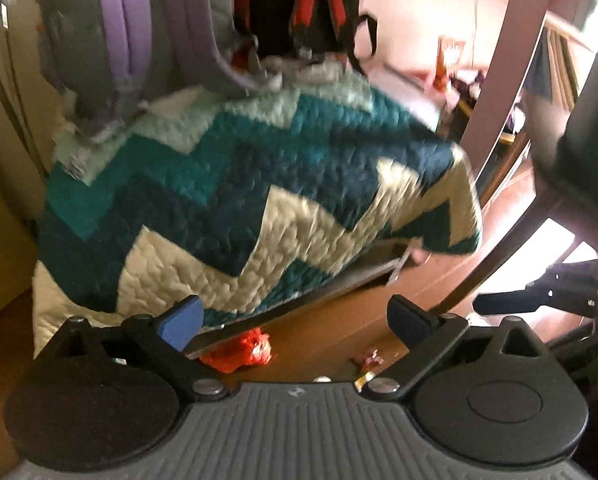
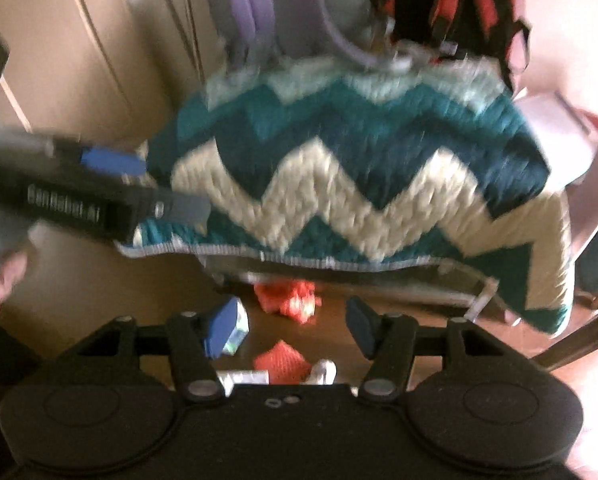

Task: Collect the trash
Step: 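Move both open tools back down toward the floor trash, then grasp white tissue with left tool while right tool grasps clear plastic tray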

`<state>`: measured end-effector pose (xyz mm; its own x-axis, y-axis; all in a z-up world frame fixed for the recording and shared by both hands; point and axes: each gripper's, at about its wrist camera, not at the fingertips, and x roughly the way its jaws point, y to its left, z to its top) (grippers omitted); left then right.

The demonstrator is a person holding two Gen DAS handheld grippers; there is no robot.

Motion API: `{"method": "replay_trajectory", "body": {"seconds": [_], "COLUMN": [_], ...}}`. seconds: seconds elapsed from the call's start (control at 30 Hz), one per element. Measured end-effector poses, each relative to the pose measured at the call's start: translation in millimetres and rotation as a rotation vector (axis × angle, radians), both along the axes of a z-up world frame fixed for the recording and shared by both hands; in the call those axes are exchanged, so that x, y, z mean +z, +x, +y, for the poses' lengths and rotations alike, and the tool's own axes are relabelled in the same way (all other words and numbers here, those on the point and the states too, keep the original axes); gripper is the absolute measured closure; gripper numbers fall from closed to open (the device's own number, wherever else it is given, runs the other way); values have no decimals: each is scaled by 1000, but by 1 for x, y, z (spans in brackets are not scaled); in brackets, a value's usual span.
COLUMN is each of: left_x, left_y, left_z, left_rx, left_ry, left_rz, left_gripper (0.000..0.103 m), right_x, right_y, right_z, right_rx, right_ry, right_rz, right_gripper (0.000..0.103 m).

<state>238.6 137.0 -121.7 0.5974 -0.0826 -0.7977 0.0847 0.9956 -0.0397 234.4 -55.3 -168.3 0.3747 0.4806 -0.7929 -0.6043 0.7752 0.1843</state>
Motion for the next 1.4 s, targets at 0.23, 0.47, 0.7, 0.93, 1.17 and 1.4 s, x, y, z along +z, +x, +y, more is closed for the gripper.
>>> {"method": "replay_trajectory", "body": {"seconds": [0.23, 0.47, 0.7, 0.93, 1.17, 1.4], "left_x": [-87, -182, -273, -338, -385, -418], "left_y": [25, 28, 15, -4, -23, -31], "left_z": [20, 29, 32, 32, 15, -5], "left_rx": [-107, -261, -358, -415, -521, -580], "left_ry": [74, 152, 185, 185, 223, 291], "left_rz": [106, 241, 373, 471, 534, 550], "left_gripper": [4, 4, 4, 4, 4, 4], "right_x": [-93, -194, -268, -311, -341, -365], "right_y": [-4, -6, -21, -45, -65, -83], "right_z": [23, 36, 46, 55, 61, 63], "right_rx": [109, 189, 383, 559, 653, 744], "right_ry": [-148, -288, -435, -513, -589, -641], "right_rz": [121, 300, 315, 297, 236, 199], "right_gripper": [42, 41, 40, 38, 37, 37]}}
